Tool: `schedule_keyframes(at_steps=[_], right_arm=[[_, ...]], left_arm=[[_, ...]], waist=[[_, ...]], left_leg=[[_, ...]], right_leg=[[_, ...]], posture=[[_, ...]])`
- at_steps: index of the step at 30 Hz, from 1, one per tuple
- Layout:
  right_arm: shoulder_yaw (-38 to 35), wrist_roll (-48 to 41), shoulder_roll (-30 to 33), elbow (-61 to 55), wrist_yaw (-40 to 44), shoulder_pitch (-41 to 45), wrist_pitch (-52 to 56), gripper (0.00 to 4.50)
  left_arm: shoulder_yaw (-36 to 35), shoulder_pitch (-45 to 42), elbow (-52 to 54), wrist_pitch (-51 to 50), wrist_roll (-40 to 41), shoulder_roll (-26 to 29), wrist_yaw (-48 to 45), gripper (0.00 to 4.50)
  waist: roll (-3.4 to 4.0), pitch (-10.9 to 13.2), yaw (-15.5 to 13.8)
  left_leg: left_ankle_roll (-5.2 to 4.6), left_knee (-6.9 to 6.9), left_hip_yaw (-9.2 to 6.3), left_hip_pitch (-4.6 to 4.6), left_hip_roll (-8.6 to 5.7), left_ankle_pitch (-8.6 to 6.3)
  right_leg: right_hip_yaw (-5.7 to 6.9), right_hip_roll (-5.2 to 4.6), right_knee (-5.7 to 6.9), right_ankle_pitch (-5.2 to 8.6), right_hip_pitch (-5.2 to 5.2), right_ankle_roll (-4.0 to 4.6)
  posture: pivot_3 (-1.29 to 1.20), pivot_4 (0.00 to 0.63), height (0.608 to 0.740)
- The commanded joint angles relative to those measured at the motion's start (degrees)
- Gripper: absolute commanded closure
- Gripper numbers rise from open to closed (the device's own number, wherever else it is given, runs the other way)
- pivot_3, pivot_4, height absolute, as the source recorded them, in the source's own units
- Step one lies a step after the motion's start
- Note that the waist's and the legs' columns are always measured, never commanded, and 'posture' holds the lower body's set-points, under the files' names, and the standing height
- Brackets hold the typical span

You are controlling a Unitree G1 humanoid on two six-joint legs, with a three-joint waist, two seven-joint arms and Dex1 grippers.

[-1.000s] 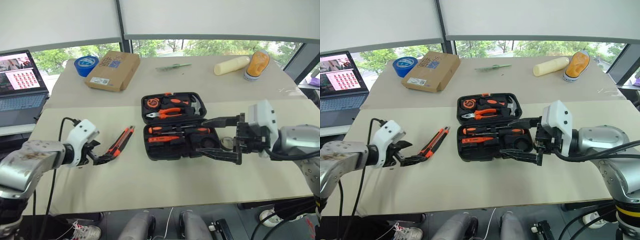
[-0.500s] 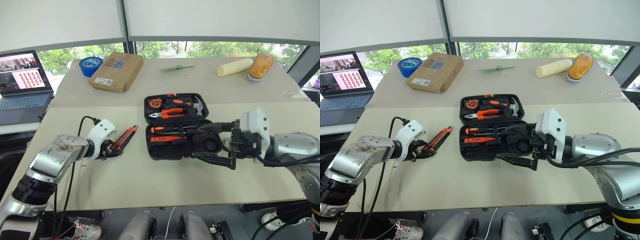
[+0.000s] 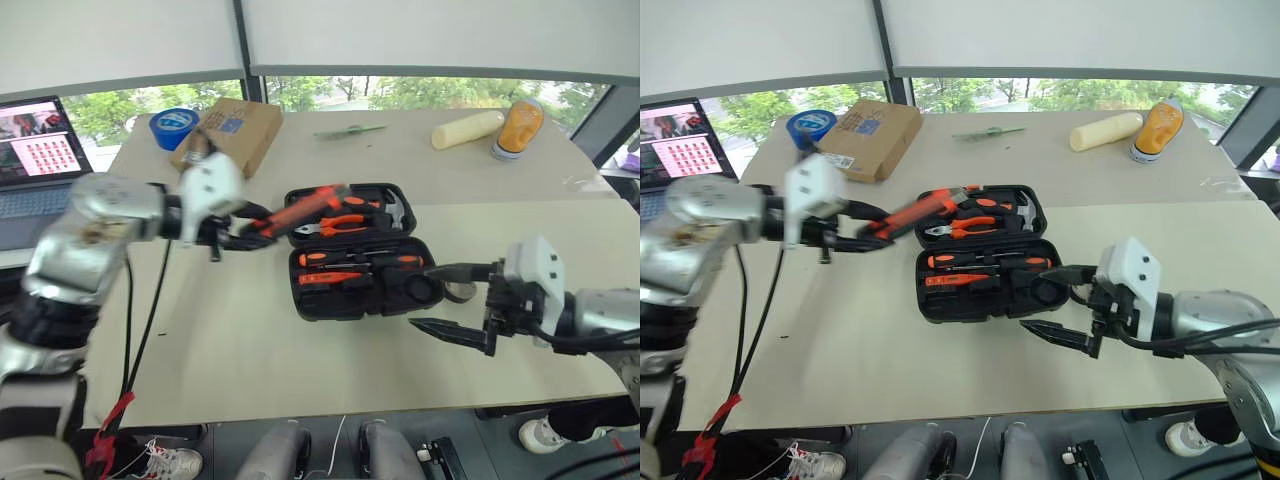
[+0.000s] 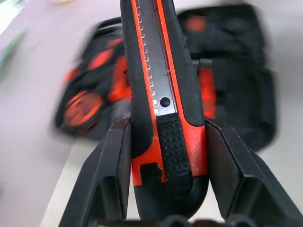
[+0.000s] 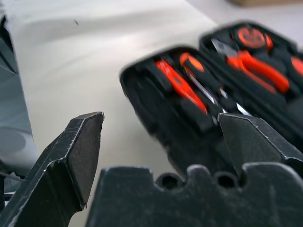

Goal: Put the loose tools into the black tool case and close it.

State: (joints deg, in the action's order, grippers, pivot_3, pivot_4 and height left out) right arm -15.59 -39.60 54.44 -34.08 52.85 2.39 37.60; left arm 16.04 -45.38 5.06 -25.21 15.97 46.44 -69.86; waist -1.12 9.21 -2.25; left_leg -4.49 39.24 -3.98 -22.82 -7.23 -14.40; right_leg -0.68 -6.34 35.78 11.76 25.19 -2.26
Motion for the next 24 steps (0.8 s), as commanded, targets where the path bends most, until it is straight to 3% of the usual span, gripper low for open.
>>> schedule_keyframes(at_steps=[1,6,9,14,24], right_arm=[[-3.1,0.4,-0.9,-1.2,-1.5,-1.7,-1.3,0.0],[-4.8,1.1,-2.0,-2.6,-2.6,-5.3,-1.6,0.0],[-5.9,1.6,-2.7,-3.4,-4.0,-6.8,-1.9,0.0],[-7.1,1.3,-4.6,-5.6,-6.1,-9.4,-1.5,0.0],[-6.6,1.8,-5.5,-5.5,-7.6,-9.1,-1.5,0.0]], left_arm=[[6.9,-4.3,-2.3,2.2,-4.6,-5.9,-1.7,2.75],[13.6,-6.1,-5.1,1.3,-9.0,-10.8,-4.6,2.75],[17.7,-7.1,-6.8,-6.5,-13.3,-11.2,-3.9,2.75],[18.4,-8.5,-5.0,-17.5,-12.9,-13.2,-3.8,2.75],[19.2,-7.4,-4.8,-16.5,-14.7,-14.4,-3.3,2.75]], waist=[[-0.06,0.0,0.0],[-0.12,0.1,0.4],[-0.12,0.1,0.8],[-0.12,0.1,0.7],[-0.11,0.1,0.6]], left_leg=[[-0.03,0.0,0.0,0.0,0.01,0.02],[-0.08,0.02,0.0,-0.05,0.06,0.03],[-0.09,0.02,0.0,-0.03,0.08,0.03],[-0.13,0.11,-0.02,-0.04,0.05,0.02],[-0.14,0.17,-0.02,-0.01,0.05,0.01]], right_leg=[[-0.01,0.01,0.02,0.0,0.0,0.0],[-0.07,0.09,0.08,0.0,0.08,0.0],[-0.08,0.15,0.12,0.01,0.08,0.0],[-0.07,0.35,0.19,0.04,0.05,-0.06],[-0.08,0.33,0.22,0.04,0.02,-0.07]], posture=[[0.0,0.15,0.735],[0.0,0.15,0.735],[0.0,0.15,0.735],[0.0,0.15,0.735],[0.0,0.15,0.735]])
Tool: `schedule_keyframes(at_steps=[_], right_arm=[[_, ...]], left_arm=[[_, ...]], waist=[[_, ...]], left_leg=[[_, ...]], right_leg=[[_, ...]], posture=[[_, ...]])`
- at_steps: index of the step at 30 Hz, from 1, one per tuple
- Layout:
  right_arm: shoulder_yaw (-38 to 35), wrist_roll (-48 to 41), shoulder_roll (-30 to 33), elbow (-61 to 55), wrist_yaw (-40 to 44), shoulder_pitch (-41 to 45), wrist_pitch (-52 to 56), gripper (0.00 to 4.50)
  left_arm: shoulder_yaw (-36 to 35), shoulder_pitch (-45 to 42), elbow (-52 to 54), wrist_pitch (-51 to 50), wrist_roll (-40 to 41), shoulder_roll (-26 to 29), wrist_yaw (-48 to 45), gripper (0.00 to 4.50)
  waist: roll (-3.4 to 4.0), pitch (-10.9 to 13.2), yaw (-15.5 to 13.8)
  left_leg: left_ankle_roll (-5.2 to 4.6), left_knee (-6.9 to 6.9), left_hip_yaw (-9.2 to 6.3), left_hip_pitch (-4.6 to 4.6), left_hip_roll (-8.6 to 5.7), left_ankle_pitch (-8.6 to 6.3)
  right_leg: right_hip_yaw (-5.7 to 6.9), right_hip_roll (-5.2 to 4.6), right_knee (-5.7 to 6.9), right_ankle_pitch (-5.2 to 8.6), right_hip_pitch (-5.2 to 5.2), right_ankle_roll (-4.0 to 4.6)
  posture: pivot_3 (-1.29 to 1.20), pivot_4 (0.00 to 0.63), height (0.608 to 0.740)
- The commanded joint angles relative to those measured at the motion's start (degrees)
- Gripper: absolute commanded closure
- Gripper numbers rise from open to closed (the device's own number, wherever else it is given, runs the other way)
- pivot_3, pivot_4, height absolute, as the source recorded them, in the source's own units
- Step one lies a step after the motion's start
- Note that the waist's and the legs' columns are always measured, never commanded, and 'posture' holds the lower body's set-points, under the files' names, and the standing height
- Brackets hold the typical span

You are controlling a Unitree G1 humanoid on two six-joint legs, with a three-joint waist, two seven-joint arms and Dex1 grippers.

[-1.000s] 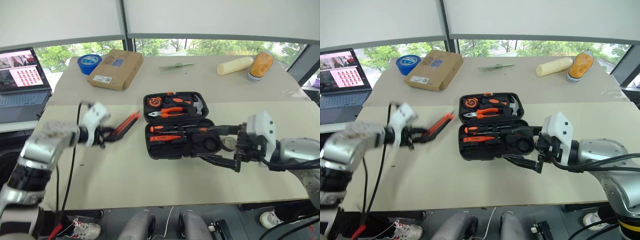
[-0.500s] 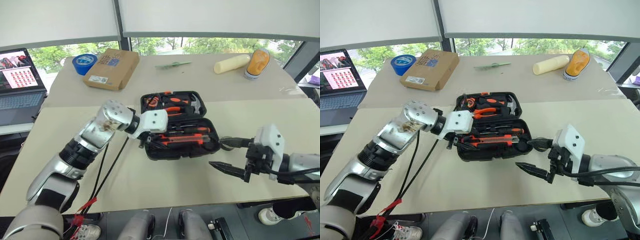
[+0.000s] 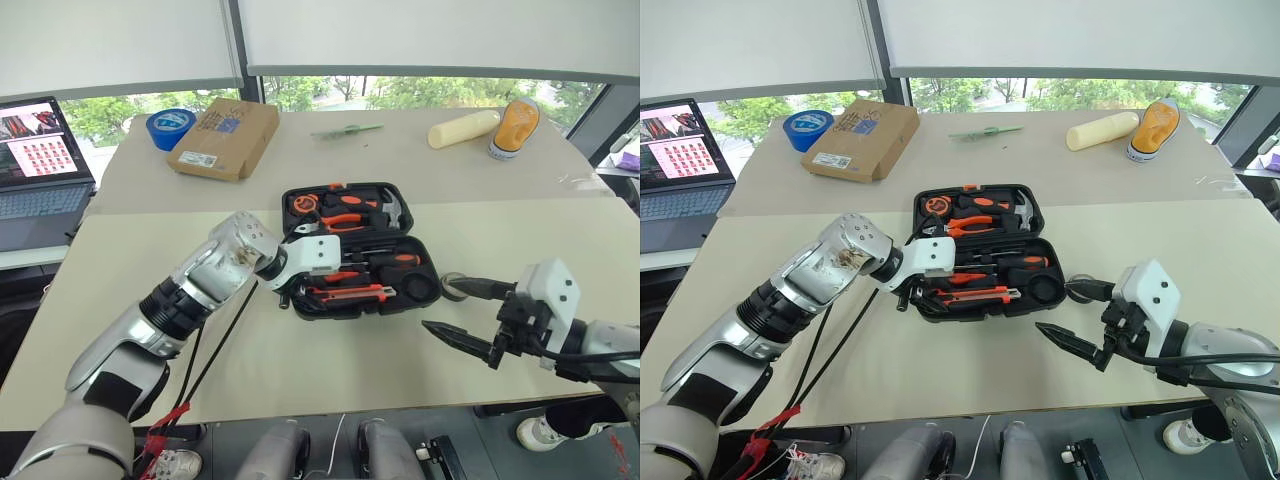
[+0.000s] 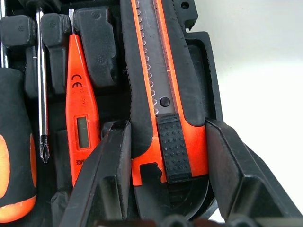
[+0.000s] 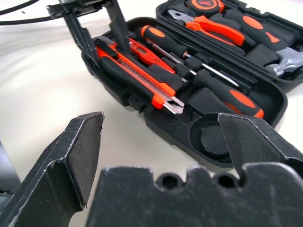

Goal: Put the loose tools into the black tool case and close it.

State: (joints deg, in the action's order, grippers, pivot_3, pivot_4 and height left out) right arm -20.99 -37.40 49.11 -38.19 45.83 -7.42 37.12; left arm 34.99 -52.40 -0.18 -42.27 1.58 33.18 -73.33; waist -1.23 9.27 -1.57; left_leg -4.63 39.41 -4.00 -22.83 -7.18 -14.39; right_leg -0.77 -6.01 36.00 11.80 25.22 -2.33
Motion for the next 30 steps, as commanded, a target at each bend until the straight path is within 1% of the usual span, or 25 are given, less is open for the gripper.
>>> schedule_keyframes(at_steps=[1,2,6,7,11,13,14,17,18,19,21,22,23,24,30], right_arm=[[-1.1,-0.4,-0.2,-1.4,-0.6,0.7,-1.1,0.0],[-1.0,-0.3,-0.2,-1.4,-0.6,0.7,-1.1,0.0],[-0.5,-0.2,-0.3,-1.4,-0.7,0.8,-1.2,0.0],[-0.3,-0.1,-0.4,-1.4,-0.7,0.9,-1.2,0.0],[0.2,0.2,-0.6,-1.0,-0.6,1.0,-1.6,0.0],[0.6,0.5,-0.7,-0.7,-0.5,1.2,-1.8,0.0],[0.7,0.6,-0.7,-0.5,-0.4,1.2,-1.9,0.0],[1.2,1.0,-0.7,-0.1,-0.3,1.5,-2.3,0.0],[1.4,1.1,-0.6,0.0,-0.2,1.5,-2.4,0.0],[1.4,1.2,-0.5,0.1,-0.1,1.6,-2.5,0.0],[1.4,1.2,-0.3,0.3,0.2,1.9,-2.4,0.0],[1.3,1.3,-0.2,0.4,0.3,1.9,-2.4,0.0],[1.3,1.3,-0.1,0.5,0.4,2.0,-2.5,0.0],[1.3,1.4,-0.1,0.5,0.5,2.0,-2.4,0.0],[1.7,1.9,-0.3,0.4,0.5,2.0,-2.5,0.0]], left_arm=[[-0.2,-0.5,0.3,0.3,0.0,-1.5,0.3,2.25],[-0.6,-0.6,0.2,0.0,0.2,-1.7,0.3,1.73],[-3.9,-1.3,0.3,-1.3,2.6,-3.1,0.8,0.3],[-5.4,-1.7,0.9,-2.4,3.9,-3.1,0.3,0.12],[-10.8,-2.6,2.5,-3.8,7.9,-1.8,-0.4,0.12],[-12.1,-1.7,2.6,-2.7,8.9,-1.4,-0.3,0.64],[-12.2,-1.1,2.6,-2.1,9.2,-1.1,-0.5,0.82],[-10.9,1.0,2.2,0.7,8.4,-0.4,-0.6,2.09],[-10.4,1.6,2.1,1.4,8.1,-0.3,-0.7,2.37],[-10.1,2.0,2.1,1.7,7.9,-0.3,-0.7,2.83],[-9.6,2.5,2.0,2.3,7.5,-0.5,-0.6,3.59],[-9.0,2.8,1.7,3.5,6.8,-0.6,-0.2,3.89],[-8.4,3.0,1.3,5.0,6.0,-0.6,0.1,4.34],[-8.0,3.2,1.1,6.0,5.5,-0.6,0.3,4.44],[-3.4,4.1,0.3,9.7,1.5,0.0,-0.5,4.44]], waist=[[0.0,0.0,-0.2],[0.0,0.0,-0.3],[0.0,0.0,-0.5],[0.0,0.0,-0.5],[0.0,0.0,-0.5],[0.0,0.0,-0.5],[0.0,0.0,-0.5],[0.0,0.0,-0.6],[0.0,0.0,-0.6],[0.0,0.0,-0.6],[0.0,0.0,-0.6],[0.0,0.0,-0.7],[0.0,0.0,-0.7],[0.0,0.0,-0.7],[0.0,0.0,-0.6]], left_leg=[[0.0,0.01,0.0,0.0,0.0,0.0],[0.0,0.04,0.0,0.0,0.0,0.0],[0.0,0.09,0.0,-0.02,0.0,-0.01],[0.0,0.09,0.0,-0.02,0.0,-0.01],[-0.01,0.21,0.0,-0.06,0.01,-0.01],[0.0,0.22,0.0,-0.06,0.02,-0.01],[0.0,0.22,0.0,-0.05,0.02,-0.02],[0.0,0.23,0.0,-0.03,0.01,-0.02],[0.0,0.24,0.0,-0.03,0.0,-0.01],[0.0,0.25,0.0,-0.03,0.0,-0.01],[0.0,0.29,0.0,-0.06,0.0,-0.01],[0.0,0.3,0.0,-0.06,-0.01,-0.02],[0.0,0.31,-0.01,-0.08,0.0,-0.01],[0.0,0.32,0.0,-0.07,0.0,-0.02],[-0.02,0.31,0.0,-0.06,0.01,-0.03]], right_leg=[[0.0,0.0,0.0,0.0,-0.01,0.0],[0.0,0.0,0.0,0.0,-0.01,0.0],[0.0,0.0,0.01,0.0,0.0,0.0],[0.0,0.0,0.01,0.0,0.01,0.0],[0.01,0.0,0.07,0.0,0.02,0.0],[0.0,-0.01,0.08,0.0,0.03,0.0],[0.0,-0.06,0.09,0.0,0.02,0.0],[0.01,-0.05,0.09,0.0,0.0,0.0],[0.01,-0.05,0.09,0.0,-0.01,0.0],[0.02,-0.04,0.09,0.0,-0.02,0.0],[0.01,-0.04,0.09,0.0,-0.02,0.0],[0.01,-0.04,0.1,0.0,-0.01,0.0],[0.02,-0.04,0.1,0.0,-0.01,0.0],[0.01,-0.05,0.1,0.0,-0.01,0.0],[0.0,-0.09,0.09,0.0,-0.02,0.0]], posture=[[0.0,0.15,0.735],[0.0,0.15,0.735],[0.0,0.15,0.735],[0.0,0.15,0.735],[0.0,0.15,0.735],[0.0,0.15,0.735],[0.0,0.15,0.735],[0.0,0.15,0.735],[0.0,0.15,0.735],[0.0,0.15,0.735],[0.0,0.15,0.735],[0.0,0.15,0.735],[0.0,0.15,0.735],[0.0,0.15,0.735],[0.0,0.15,0.735]])
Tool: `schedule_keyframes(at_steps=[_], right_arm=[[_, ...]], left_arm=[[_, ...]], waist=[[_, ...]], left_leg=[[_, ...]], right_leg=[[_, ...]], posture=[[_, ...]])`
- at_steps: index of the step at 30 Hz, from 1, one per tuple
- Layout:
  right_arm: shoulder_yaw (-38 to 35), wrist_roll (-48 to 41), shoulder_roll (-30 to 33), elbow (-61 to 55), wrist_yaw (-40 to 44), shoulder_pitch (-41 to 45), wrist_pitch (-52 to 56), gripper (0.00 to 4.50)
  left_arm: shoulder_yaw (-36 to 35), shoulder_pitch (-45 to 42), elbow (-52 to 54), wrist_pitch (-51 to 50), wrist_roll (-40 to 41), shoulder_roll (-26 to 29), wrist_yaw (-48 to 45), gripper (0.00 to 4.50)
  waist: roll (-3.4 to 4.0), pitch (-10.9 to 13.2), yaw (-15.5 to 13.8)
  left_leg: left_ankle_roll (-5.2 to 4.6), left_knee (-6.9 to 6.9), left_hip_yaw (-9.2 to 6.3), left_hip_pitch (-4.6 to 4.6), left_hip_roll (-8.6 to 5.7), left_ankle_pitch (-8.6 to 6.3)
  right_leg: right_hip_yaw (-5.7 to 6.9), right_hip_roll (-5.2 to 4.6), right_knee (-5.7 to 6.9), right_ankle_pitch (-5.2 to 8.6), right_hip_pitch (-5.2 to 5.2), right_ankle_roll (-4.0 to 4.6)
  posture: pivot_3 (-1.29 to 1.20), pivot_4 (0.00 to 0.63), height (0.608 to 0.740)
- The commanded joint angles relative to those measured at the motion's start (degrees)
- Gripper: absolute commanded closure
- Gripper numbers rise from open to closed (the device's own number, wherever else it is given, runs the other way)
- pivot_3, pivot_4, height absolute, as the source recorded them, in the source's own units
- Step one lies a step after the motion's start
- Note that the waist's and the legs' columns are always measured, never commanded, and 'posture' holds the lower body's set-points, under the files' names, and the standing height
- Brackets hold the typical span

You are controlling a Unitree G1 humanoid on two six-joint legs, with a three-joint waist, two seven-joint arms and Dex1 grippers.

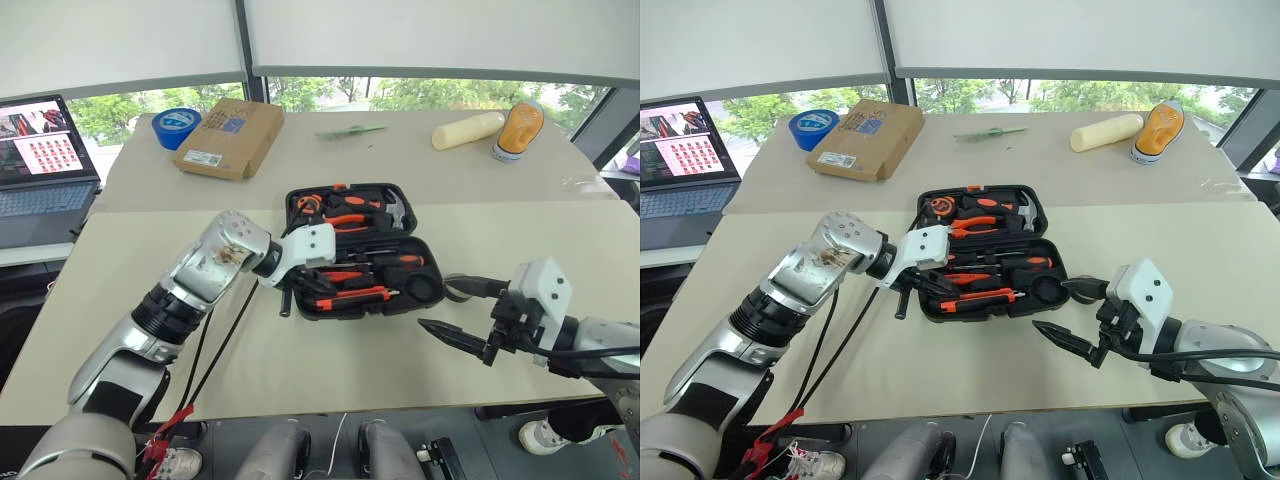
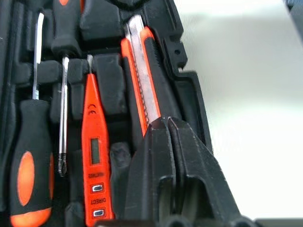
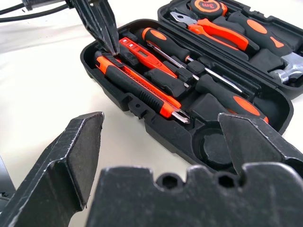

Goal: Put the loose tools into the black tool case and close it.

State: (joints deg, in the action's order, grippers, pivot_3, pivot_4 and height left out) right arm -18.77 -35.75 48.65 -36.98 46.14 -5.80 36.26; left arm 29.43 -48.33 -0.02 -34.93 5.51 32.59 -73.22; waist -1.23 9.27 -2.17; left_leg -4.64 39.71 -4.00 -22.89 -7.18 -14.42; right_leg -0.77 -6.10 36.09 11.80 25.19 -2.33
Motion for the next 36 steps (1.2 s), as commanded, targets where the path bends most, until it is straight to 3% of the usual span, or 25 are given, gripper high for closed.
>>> schedule_keyframes(at_steps=[1,13,16,20,25,28,31,33,36], right_arm=[[-0.4,0.3,0.0,-0.8,0.1,0.5,-1.6,0.0],[-0.8,0.2,-1.2,-2.0,-0.6,-0.7,-1.3,0.0],[-1.5,0.1,-1.3,-2.4,-0.5,-1.6,-1.3,0.0],[-4.2,0.4,-0.8,-2.2,-0.6,-3.2,-1.0,0.0],[-15.4,0.6,-0.8,0.8,2.1,-11.3,-0.8,0.0],[-18.8,0.4,-0.7,1.9,3.1,-13.9,-1.0,0.0],[-27.7,0.6,0.2,6.7,7.4,-19.2,-0.7,0.0],[-29.1,1.3,1.0,9.0,8.9,-20.2,-1.1,0.0],[-26.9,1.7,2.3,11.2,9.3,-18.6,-1.6,0.0]], left_arm=[[3.1,0.1,0.0,3.1,-3.3,0.8,-0.8,4.44],[5.1,0.3,-4.5,7.9,-8.4,-3.0,1.2,4.44],[2.1,-1.0,-4.0,6.1,-6.5,-3.3,0.8,4.44],[-7.8,-1.5,-1.1,2.5,3.1,-4.0,-0.8,4.44],[-22.2,2.1,2.4,-1.3,16.1,-1.7,-2.0,2.91],[-25.1,3.5,3.8,-2.8,19.4,-0.3,-1.7,1.9],[-29.9,8.6,9.5,-4.8,24.6,5.3,-4.3,0.68],[-31.2,11.0,13.0,-6.2,26.9,7.0,-3.5,0.03],[-32.8,13.7,17.8,-6.6,29.8,6.8,-0.4,0.03]], waist=[[0.0,0.0,0.0],[0.05,0.0,-0.6],[0.05,0.0,-0.6],[0.04,0.0,-0.2],[0.06,0.0,0.0],[0.08,0.0,0.1],[0.1,0.0,0.1],[0.1,0.0,0.1],[0.09,0.0,0.0]], left_leg=[[0.0,0.0,0.0,0.0,0.0,0.0],[-0.24,0.11,0.0,0.1,-0.02,-0.14],[-0.25,0.13,0.0,0.09,-0.02,-0.14],[-0.17,0.14,0.0,0.01,-0.01,-0.09],[-0.07,0.1,0.0,-0.01,0.01,-0.05],[-0.06,0.07,0.0,0.06,0.01,-0.05],[-0.05,0.08,0.01,0.06,0.0,-0.04],[-0.06,0.04,0.0,0.1,0.04,-0.08],[-0.09,0.04,0.01,0.15,0.03,-0.11]], right_leg=[[0.0,0.01,0.0,0.0,0.0,0.0],[0.02,0.01,-0.01,-0.02,-0.19,-0.03],[0.04,0.03,0.0,-0.02,-0.19,-0.04],[0.03,0.07,0.05,-0.02,-0.04,-0.04],[0.03,0.05,0.07,-0.02,0.02,-0.04],[0.02,0.06,0.04,-0.02,-0.04,-0.04],[-0.01,0.05,0.04,-0.02,-0.05,-0.04],[-0.01,0.04,0.03,-0.02,-0.07,-0.03],[-0.03,0.03,-0.04,-0.02,-0.15,-0.03]], posture=[[0.0,0.15,0.735],[0.0,0.15,0.735],[0.0,0.15,0.735],[0.0,0.15,0.735],[0.0,0.15,0.735],[0.0,0.15,0.735],[0.0,0.15,0.735],[0.0,0.15,0.735],[0.0,0.15,0.735]])
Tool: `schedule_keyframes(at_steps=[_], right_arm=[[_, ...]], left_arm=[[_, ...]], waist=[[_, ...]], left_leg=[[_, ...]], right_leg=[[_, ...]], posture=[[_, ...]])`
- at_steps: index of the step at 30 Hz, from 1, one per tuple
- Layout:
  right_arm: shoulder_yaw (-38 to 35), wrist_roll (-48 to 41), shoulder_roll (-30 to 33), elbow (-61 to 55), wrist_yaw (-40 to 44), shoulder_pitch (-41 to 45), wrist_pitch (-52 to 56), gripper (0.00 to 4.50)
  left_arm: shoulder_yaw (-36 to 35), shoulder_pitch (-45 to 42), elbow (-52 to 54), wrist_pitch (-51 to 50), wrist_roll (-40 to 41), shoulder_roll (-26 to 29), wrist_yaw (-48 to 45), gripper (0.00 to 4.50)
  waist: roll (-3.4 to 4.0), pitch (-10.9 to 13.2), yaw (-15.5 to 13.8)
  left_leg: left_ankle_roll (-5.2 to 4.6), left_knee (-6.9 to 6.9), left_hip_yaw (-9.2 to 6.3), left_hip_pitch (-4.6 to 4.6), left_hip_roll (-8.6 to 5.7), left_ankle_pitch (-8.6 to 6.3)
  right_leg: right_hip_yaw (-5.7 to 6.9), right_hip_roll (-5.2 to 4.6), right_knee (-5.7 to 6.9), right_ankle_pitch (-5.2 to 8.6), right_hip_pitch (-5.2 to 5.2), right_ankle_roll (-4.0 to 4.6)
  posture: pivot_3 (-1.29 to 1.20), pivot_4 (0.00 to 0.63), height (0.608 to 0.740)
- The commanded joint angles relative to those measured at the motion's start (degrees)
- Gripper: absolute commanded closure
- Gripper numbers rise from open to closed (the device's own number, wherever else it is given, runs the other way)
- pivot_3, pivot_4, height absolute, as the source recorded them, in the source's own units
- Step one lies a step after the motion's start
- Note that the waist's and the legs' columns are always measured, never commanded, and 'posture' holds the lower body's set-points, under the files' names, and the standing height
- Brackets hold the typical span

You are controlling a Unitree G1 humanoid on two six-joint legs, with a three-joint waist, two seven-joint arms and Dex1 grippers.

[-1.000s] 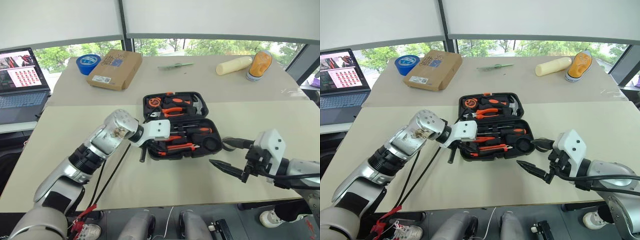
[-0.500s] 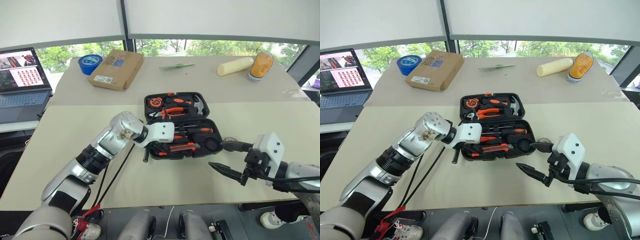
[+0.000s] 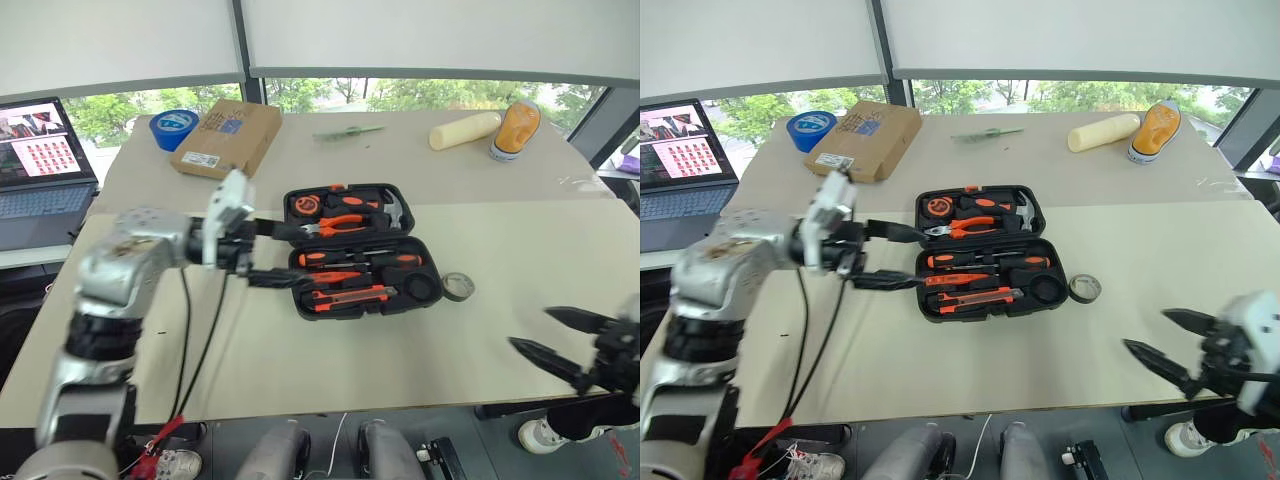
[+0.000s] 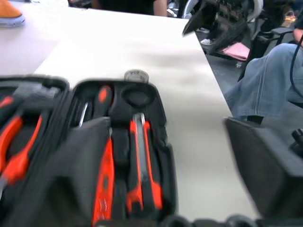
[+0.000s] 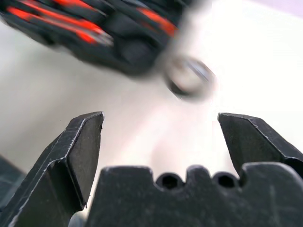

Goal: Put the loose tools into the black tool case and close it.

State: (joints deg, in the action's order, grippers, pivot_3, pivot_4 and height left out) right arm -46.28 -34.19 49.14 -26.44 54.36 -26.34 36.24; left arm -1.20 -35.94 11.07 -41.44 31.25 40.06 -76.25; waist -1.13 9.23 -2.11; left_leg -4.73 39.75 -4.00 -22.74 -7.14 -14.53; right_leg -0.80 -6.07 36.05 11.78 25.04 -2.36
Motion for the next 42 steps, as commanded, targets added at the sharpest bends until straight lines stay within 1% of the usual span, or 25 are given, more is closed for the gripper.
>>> schedule_keyframes(at_steps=[1,5,8,10,12,14,17,19,23,25,27,28,30,31,33,35,36,37,40,42], right_arm=[[2.6,0.5,2.4,1.5,1.3,3.3,-1.9,0.0],[12.7,4.6,4.9,5.9,1.4,10.5,-5.0,0.0],[20.7,8.1,6.4,10.3,2.2,17.4,-8.1,0.0],[24.7,9.6,6.4,13.1,2.5,21.9,-9.2,0.0],[30.7,12.8,5.7,17.9,2.3,28.5,-11.1,0.0],[35.9,15.6,3.8,22.8,1.9,34.0,-12.8,0.0],[39.8,18.3,1.9,27.0,2.2,37.2,-15.8,0.0],[41.0,19.5,1.1,28.8,2.1,38.6,-17.4,0.0],[43.0,20.6,0.2,31.4,3.1,40.7,-19.6,0.0],[44.2,21.7,-0.2,33.0,3.3,41.6,-21.0,0.52],[45.0,22.8,-0.9,35.2,3.1,42.9,-22.0,1.24],[45.4,23.3,-1.3,36.6,3.0,43.5,-22.6,1.49],[45.7,23.8,-1.7,38.3,3.1,44.3,-23.6,2.22],[45.7,23.9,-1.7,38.8,3.2,44.5,-24.0,2.47],[45.5,24.0,-1.6,39.4,3.5,44.5,-24.7,3.22],[44.7,23.7,-1.1,39.3,4.0,44.0,-25.4,3.79],[44.2,23.5,-0.6,38.9,4.4,43.5,-25.5,4.22],[43.8,23.3,-0.3,38.6,4.6,43.2,-25.6,4.46],[41.7,21.8,0.9,37.3,5.5,43.0,-24.9,4.46],[38.9,18.6,1.5,34.8,6.2,44.2,-22.3,4.46]], left_arm=[[-2.3,1.9,8.0,-0.2,5.0,-1.1,3.2,0.03],[-0.4,2.2,9.9,-0.8,6.8,-0.8,3.8,0.03],[1.1,2.7,9.8,2.4,4.9,-0.1,3.6,0.03],[1.9,3.0,9.6,3.9,3.8,0.4,3.6,0.03],[2.7,3.6,9.5,4.5,3.3,1.1,3.5,0.03],[3.6,4.8,10.0,5.8,2.4,1.2,4.1,0.03],[4.0,5.8,10.6,5.9,2.2,1.2,5.3,0.03],[3.8,6.0,11.2,5.0,2.9,1.7,6.1,0.03],[4.0,5.1,12.1,3.9,3.4,2.3,7.2,0.03],[4.0,4.9,12.3,3.7,3.4,2.4,7.6,0.0],[4.3,4.5,12.5,3.5,3.3,2.4,8.1,0.0],[4.6,4.0,12.5,3.4,3.3,2.2,8.4,0.0],[4.9,3.6,12.5,3.4,3.3,2.0,8.9,0.0],[5.1,3.5,12.4,3.5,3.3,1.9,8.9,0.0],[5.1,3.5,12.3,4.0,3.0,2.0,9.0,0.0],[5.2,3.8,11.8,4.8,2.7,2.1,8.8,0.0],[5.2,3.9,11.7,5.1,2.5,2.2,8.7,0.0],[5.2,4.0,11.5,5.3,2.5,2.2,8.7,0.0],[5.4,4.7,11.1,6.2,2.0,2.6,8.1,0.0],[5.5,5.7,10.7,7.4,1.3,3.0,7.4,0.0]], waist=[[0.01,0.0,-0.1],[0.0,0.0,0.1],[0.01,0.0,0.3],[0.01,0.0,0.5],[0.01,0.0,0.8],[0.0,0.0,1.1],[0.0,0.0,1.0],[0.01,0.0,1.0],[0.02,0.0,1.3],[0.02,0.0,1.4],[0.03,0.0,1.4],[0.03,0.0,1.4],[0.03,0.0,1.4],[0.03,0.0,1.3],[0.03,0.0,1.3],[0.03,0.0,1.4],[0.03,0.0,1.4],[0.04,0.0,1.4],[0.04,0.0,1.4],[0.06,0.0,1.4]], left_leg=[[0.15,0.02,0.0,0.01,0.0,-0.25],[0.21,0.02,0.0,0.11,0.0,-0.25],[0.36,-0.01,0.03,0.14,-0.01,-0.08],[0.36,-0.03,0.04,0.14,0.0,-0.06],[0.37,-0.02,0.04,0.12,0.0,-0.06],[0.37,-0.02,0.05,0.12,-0.02,-0.06],[0.31,-0.05,0.03,0.11,0.0,-0.03],[0.16,-0.06,0.02,0.02,0.0,0.06],[0.15,-0.01,0.04,-0.08,-0.04,0.06],[0.15,-0.02,0.03,-0.07,-0.02,0.06],[0.16,-0.04,0.03,-0.05,-0.02,0.06],[0.16,-0.04,0.03,-0.05,-0.02,0.06],[0.16,-0.02,0.03,-0.05,-0.02,0.06],[0.16,-0.02,0.03,-0.05,-0.03,0.06],[0.16,-0.03,0.03,-0.05,-0.03,0.06],[0.15,-0.03,0.03,-0.05,-0.04,0.06],[0.15,-0.03,0.03,-0.05,-0.03,0.06],[0.16,-0.03,0.03,-0.05,-0.03,0.06],[0.16,-0.03,0.02,-0.05,-0.03,0.06],[0.16,-0.03,0.03,-0.05,-0.04,0.06]], right_leg=[[0.0,-0.04,0.0,0.0,-0.03,0.0],[0.02,-0.11,0.01,0.0,-0.12,0.0],[0.02,-0.09,0.02,0.0,-0.11,0.0],[0.01,-0.1,0.02,0.0,-0.09,0.01],[0.01,-0.11,0.01,0.0,-0.09,0.01],[0.0,-0.1,0.01,0.0,-0.09,0.01],[0.02,-0.12,0.02,0.0,-0.06,0.02],[0.02,-0.11,0.03,0.0,0.03,0.02],[0.01,-0.05,0.02,0.0,0.11,0.01],[0.02,-0.04,0.03,0.0,0.12,0.01],[0.01,-0.03,0.05,0.0,0.13,0.01],[0.01,-0.03,0.04,0.0,0.13,0.01],[0.02,0.01,0.04,0.0,0.11,0.01],[0.02,0.02,0.04,0.0,0.11,0.01],[0.04,0.02,0.04,0.0,0.11,0.01],[0.02,0.02,0.04,-0.01,0.12,0.01],[0.02,0.02,0.04,0.0,0.12,0.01],[0.02,0.03,0.04,-0.01,0.12,0.01],[0.03,0.06,0.04,-0.01,0.12,0.01],[0.01,0.05,0.04,-0.01,0.12,0.01]], posture=[[0.0,0.15,0.735],[0.0,0.15,0.735],[0.0,0.15,0.735],[0.0,0.15,0.735],[0.0,0.15,0.735],[0.0,0.15,0.735],[0.0,0.15,0.735],[0.0,0.15,0.735],[0.0,0.15,0.735],[0.0,0.15,0.735],[0.0,0.15,0.735],[0.0,0.15,0.735],[0.0,0.15,0.735],[0.0,0.15,0.735],[0.0,0.15,0.735],[0.0,0.15,0.735],[0.0,0.15,0.735],[0.0,0.15,0.735],[0.0,0.15,0.735],[0.0,0.15,0.735]])
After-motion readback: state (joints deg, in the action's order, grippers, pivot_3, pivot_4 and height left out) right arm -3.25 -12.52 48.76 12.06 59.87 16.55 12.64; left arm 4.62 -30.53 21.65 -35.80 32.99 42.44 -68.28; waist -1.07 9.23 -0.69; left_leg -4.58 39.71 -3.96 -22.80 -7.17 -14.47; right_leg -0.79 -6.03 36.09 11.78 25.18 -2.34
